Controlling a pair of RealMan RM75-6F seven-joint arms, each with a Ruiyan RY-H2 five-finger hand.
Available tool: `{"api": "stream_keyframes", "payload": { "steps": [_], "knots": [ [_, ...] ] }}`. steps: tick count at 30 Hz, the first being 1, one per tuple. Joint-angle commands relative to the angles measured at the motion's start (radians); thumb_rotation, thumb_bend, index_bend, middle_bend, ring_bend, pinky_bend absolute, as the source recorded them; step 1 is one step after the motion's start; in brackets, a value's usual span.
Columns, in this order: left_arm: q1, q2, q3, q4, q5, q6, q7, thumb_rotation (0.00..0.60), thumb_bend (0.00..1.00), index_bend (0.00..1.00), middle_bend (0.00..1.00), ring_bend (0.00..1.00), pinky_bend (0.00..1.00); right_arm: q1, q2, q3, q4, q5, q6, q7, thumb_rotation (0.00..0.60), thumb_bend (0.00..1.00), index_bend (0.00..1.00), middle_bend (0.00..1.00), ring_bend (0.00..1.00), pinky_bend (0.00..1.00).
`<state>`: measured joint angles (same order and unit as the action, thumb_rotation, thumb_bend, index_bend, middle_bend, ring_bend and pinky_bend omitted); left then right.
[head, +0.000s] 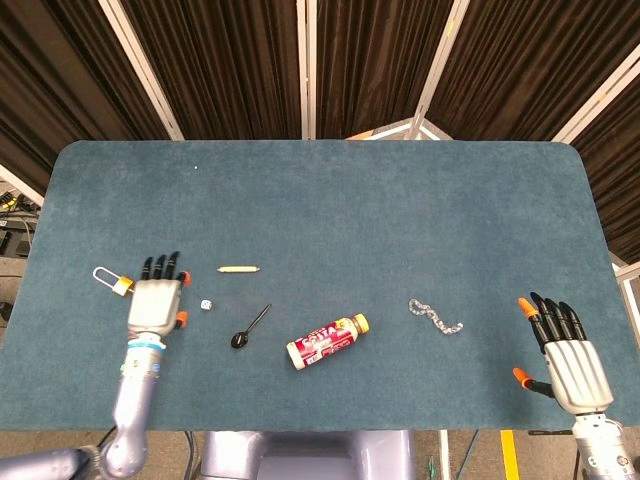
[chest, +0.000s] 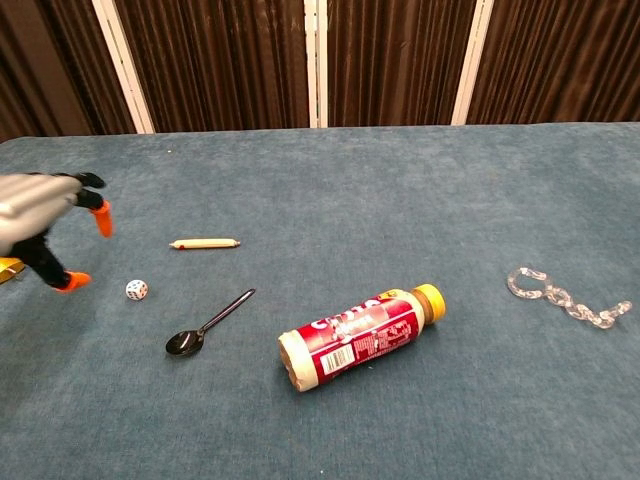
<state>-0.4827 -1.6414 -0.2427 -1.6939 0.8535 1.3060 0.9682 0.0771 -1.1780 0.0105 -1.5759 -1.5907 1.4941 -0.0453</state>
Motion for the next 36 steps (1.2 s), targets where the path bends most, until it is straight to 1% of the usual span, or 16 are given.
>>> {"api": "stream_keyframes", "payload": {
  "steps": [1,8,15,27,36],
  "knots": [
    [-0.027,-0.035,0.002,0.037,-0.029,0.006,0.017,0.600,0.29,0.40,0.00,0.00,0.00,-0.002,0.002,-0.002,-0.002,-0.002,0.002,0.001,0.600,0.06,0.00,0.00,0.00,0.00],
    [-0.063,-0.072,0.008,0.100,-0.071,0.000,0.033,0.600,0.29,0.42,0.00,0.00,0.00,-0.006,0.002,-0.007,-0.005,-0.010,0.006,-0.006,0.600,0.06,0.00,0.00,0.00,0.00],
    [-0.090,-0.094,0.013,0.137,-0.103,-0.028,0.021,0.600,0.29,0.43,0.00,0.00,0.00,-0.005,0.000,-0.007,-0.005,-0.011,0.004,-0.006,0.600,0.06,0.00,0.00,0.00,0.00],
    [-0.122,-0.133,0.037,0.178,-0.106,-0.040,0.002,0.600,0.31,0.47,0.00,0.00,0.00,-0.005,-0.004,-0.009,-0.002,-0.015,0.002,-0.011,0.600,0.06,0.00,0.00,0.00,0.00],
    [-0.136,-0.135,0.041,0.204,-0.121,-0.042,0.001,0.600,0.31,0.46,0.00,0.00,0.00,-0.006,-0.004,-0.009,-0.002,-0.014,0.001,-0.015,0.600,0.06,0.00,0.00,0.00,0.00]
  ]
}}
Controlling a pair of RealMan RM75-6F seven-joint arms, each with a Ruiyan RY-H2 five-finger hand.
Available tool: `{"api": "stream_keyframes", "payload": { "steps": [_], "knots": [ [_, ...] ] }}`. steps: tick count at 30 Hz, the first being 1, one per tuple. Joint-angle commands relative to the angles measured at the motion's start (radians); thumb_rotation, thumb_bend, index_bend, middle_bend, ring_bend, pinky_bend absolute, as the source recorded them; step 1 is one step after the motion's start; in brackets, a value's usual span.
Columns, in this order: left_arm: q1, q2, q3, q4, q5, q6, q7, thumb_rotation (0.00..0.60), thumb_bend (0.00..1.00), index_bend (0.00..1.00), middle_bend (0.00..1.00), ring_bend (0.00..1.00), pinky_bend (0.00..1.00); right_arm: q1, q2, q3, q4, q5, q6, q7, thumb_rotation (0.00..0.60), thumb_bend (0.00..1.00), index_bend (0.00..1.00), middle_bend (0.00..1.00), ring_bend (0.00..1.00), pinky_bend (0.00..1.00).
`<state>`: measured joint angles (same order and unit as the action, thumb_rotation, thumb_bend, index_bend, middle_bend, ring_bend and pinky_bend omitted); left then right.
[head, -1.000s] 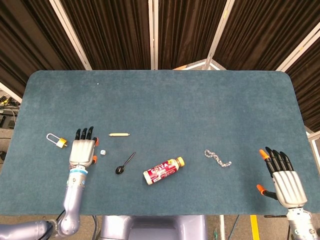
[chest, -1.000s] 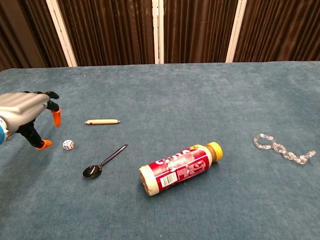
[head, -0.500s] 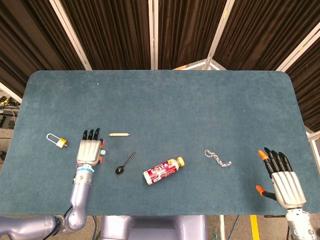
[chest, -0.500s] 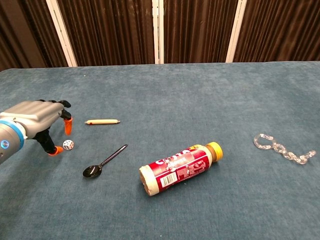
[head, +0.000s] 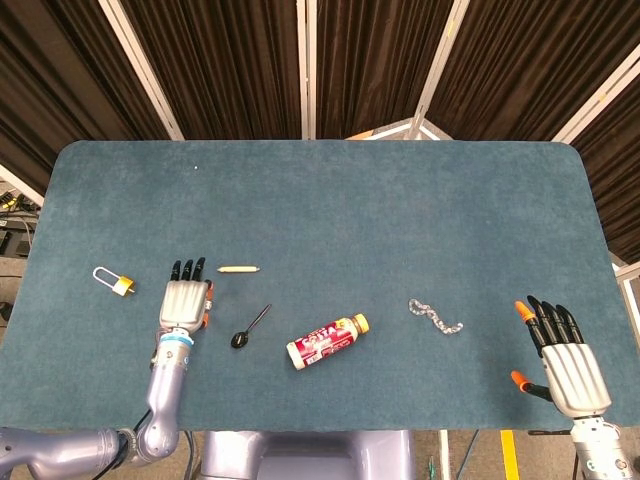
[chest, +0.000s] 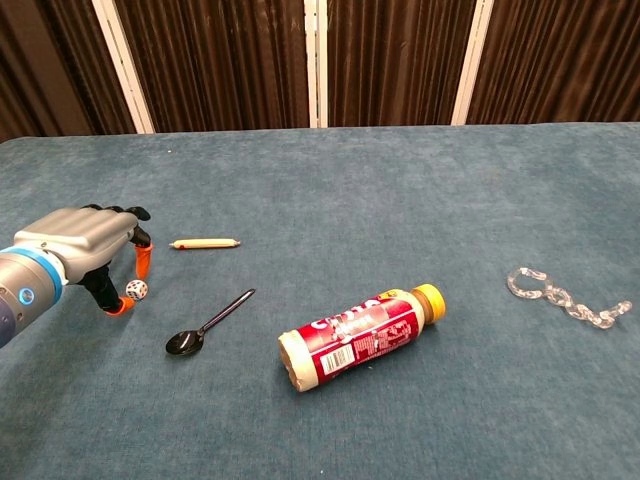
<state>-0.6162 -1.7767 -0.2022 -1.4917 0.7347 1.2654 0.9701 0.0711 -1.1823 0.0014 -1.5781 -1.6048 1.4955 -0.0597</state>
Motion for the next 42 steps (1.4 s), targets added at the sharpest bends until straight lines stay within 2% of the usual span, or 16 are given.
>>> {"api": "stream_keyframes", "payload": {
  "steps": [1,5,10,13,19,26,33,37,42],
  "knots": [
    [-0.006,0.000,0.000,0.006,-0.006,-0.005,0.000,0.600,0.31,0.46,0.00,0.00,0.00,0.000,-0.001,-0.001,0.000,0.000,-0.002,-0.001,0.600,0.06,0.00,0.00,0.00,0.00],
    [-0.013,-0.005,0.005,0.015,-0.011,-0.012,0.002,0.600,0.33,0.46,0.00,0.00,0.00,0.000,-0.002,-0.001,0.001,0.000,-0.002,-0.006,0.600,0.06,0.00,0.00,0.00,0.00],
    [-0.019,-0.011,0.014,0.020,-0.016,-0.014,0.004,0.600,0.47,0.51,0.00,0.00,0.00,-0.001,-0.002,0.000,0.001,-0.001,0.002,-0.003,0.600,0.06,0.00,0.00,0.00,0.00],
    [-0.021,-0.007,0.017,0.016,-0.022,-0.016,0.002,0.600,0.52,0.54,0.00,0.00,0.00,-0.003,-0.002,0.001,0.002,-0.003,0.007,0.001,0.600,0.06,0.00,0.00,0.00,0.00],
    [-0.019,0.017,0.020,-0.011,-0.004,-0.006,-0.015,0.600,0.53,0.55,0.00,0.00,0.00,-0.004,-0.001,0.001,0.003,-0.002,0.008,0.004,0.600,0.06,0.00,0.00,0.00,0.00],
    [-0.017,0.085,0.004,-0.114,0.081,0.045,-0.055,0.600,0.52,0.55,0.00,0.00,0.00,-0.004,-0.003,0.002,0.004,-0.001,0.007,0.000,0.600,0.06,0.00,0.00,0.00,0.00],
    [-0.030,0.145,-0.010,-0.222,0.202,0.107,-0.060,0.600,0.49,0.45,0.00,0.00,0.00,-0.004,-0.005,0.002,0.004,-0.002,0.007,-0.005,0.600,0.06,0.00,0.00,0.00,0.00],
    [-0.038,0.168,-0.013,-0.310,0.262,0.151,-0.027,0.600,0.44,0.31,0.00,0.00,0.00,-0.005,-0.005,0.002,0.004,-0.001,0.008,-0.005,0.600,0.06,0.00,0.00,0.00,0.00],
    [-0.024,0.179,0.007,-0.340,0.290,0.184,-0.016,0.600,0.43,0.18,0.00,0.00,0.00,-0.005,-0.006,0.003,0.005,0.000,0.007,-0.007,0.600,0.06,0.00,0.00,0.00,0.00]
  ]
}}
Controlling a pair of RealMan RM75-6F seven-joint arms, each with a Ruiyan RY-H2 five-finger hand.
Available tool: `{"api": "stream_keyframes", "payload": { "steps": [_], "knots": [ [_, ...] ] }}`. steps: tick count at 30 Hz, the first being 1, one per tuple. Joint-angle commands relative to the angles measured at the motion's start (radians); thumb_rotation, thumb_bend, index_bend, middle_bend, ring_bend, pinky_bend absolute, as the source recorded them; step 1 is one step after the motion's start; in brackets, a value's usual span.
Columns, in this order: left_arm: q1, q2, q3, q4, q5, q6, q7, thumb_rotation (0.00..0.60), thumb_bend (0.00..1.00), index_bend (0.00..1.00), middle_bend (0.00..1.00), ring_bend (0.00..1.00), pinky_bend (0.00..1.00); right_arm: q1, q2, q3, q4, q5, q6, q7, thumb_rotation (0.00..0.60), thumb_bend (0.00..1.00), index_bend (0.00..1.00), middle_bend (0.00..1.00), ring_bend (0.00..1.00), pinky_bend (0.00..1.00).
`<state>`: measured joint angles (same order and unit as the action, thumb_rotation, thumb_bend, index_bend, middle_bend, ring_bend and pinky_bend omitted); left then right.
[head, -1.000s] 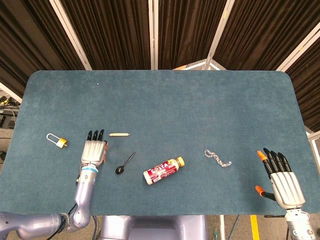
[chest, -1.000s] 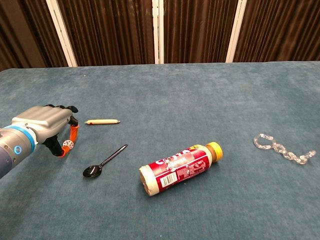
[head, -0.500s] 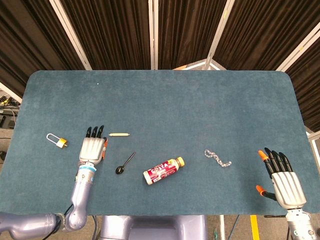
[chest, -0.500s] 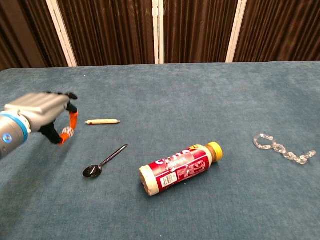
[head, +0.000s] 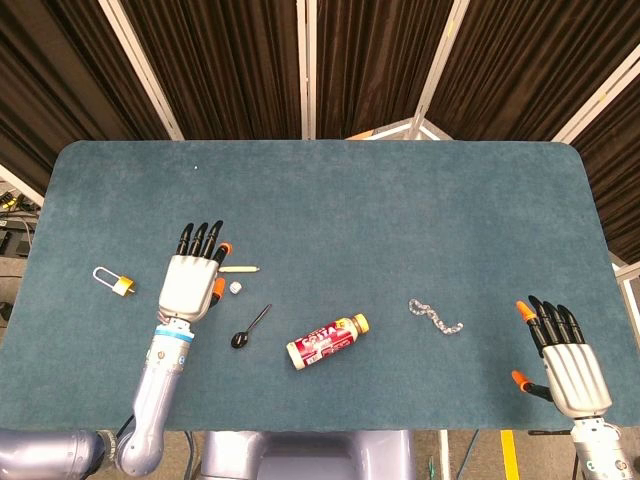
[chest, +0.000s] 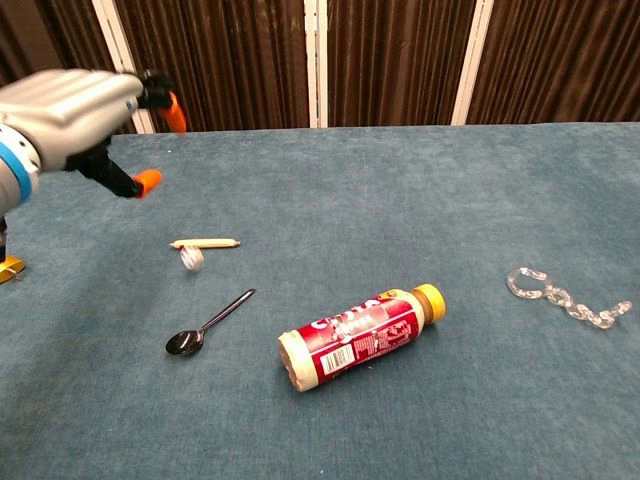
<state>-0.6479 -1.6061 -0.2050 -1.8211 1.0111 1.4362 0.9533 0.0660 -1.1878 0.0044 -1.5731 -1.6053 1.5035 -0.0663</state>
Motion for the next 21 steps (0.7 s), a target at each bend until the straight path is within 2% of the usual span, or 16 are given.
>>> {"api": "stream_keyframes", "payload": {
  "steps": [1,8,15,21],
  "knots": [
    [0.019,0.016,0.020,-0.016,0.028,0.028,-0.006,0.600,0.43,0.17,0.00,0.00,0.00,0.000,-0.001,-0.001,0.000,0.000,-0.001,-0.003,0.600,0.06,0.00,0.00,0.00,0.00],
    [0.135,0.080,0.128,-0.039,0.164,0.128,-0.127,0.600,0.35,0.13,0.00,0.00,0.00,0.001,-0.005,0.002,0.004,0.010,-0.008,-0.012,0.600,0.06,0.00,0.00,0.00,0.00],
    [0.261,0.146,0.231,-0.026,0.259,0.215,-0.251,0.600,0.24,0.02,0.00,0.00,0.00,0.001,-0.008,0.004,0.006,0.012,-0.008,-0.017,0.600,0.06,0.00,0.00,0.00,0.00],
    [0.366,0.204,0.301,0.002,0.326,0.289,-0.346,0.600,0.22,0.00,0.00,0.00,0.00,0.002,-0.011,0.008,0.007,0.013,-0.006,-0.018,0.600,0.06,0.00,0.00,0.00,0.00]
  ]
}}
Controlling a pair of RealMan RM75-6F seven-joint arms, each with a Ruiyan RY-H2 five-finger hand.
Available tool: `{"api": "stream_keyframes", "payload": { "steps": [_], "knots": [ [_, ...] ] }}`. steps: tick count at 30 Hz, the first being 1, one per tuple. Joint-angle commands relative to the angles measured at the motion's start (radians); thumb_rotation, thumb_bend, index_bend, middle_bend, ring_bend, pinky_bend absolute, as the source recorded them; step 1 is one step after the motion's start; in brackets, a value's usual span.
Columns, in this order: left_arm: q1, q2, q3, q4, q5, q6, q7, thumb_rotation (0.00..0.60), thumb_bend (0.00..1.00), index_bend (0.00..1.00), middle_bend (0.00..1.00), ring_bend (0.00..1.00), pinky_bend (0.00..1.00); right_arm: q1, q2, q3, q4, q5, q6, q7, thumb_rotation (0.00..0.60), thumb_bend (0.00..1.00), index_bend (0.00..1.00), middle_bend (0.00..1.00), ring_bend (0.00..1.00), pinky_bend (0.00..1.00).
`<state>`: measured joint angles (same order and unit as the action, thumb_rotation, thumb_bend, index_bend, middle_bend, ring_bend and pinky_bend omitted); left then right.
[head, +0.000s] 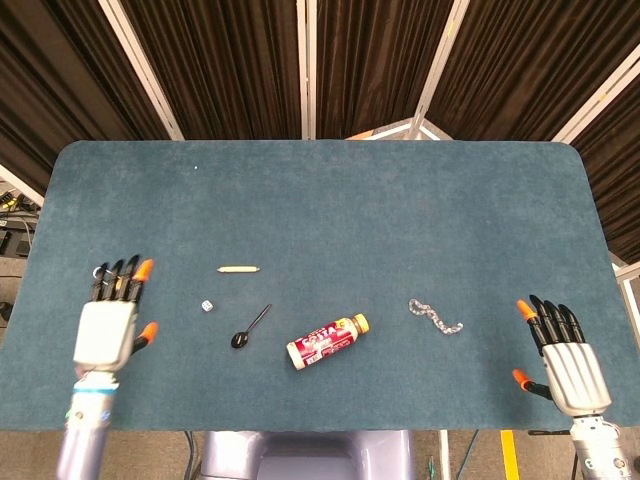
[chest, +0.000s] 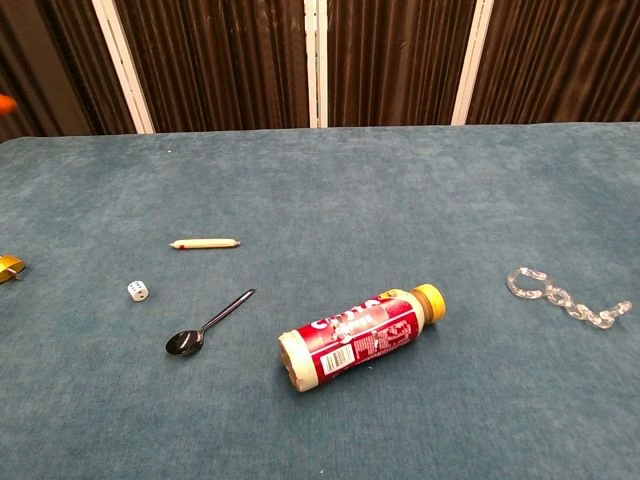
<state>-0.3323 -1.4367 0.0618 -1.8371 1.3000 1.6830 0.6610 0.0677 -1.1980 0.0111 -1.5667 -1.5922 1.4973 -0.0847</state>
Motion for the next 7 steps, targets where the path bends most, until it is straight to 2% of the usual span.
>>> {"api": "stream_keyframes", "payload": {
  "steps": [1,7],
  "knots": [
    [0.061,0.039,0.039,0.022,0.045,0.049,-0.066,0.600,0.22,0.00,0.00,0.00,0.00,0.001,-0.001,0.001,0.001,0.000,0.000,0.001,0.600,0.06,0.00,0.00,0.00,0.00],
    [0.120,0.074,0.064,0.060,0.095,0.083,-0.099,0.600,0.22,0.00,0.00,0.00,0.00,0.009,-0.005,0.003,0.008,0.005,-0.016,-0.002,0.600,0.06,0.00,0.00,0.00,0.00]
  ]
}}
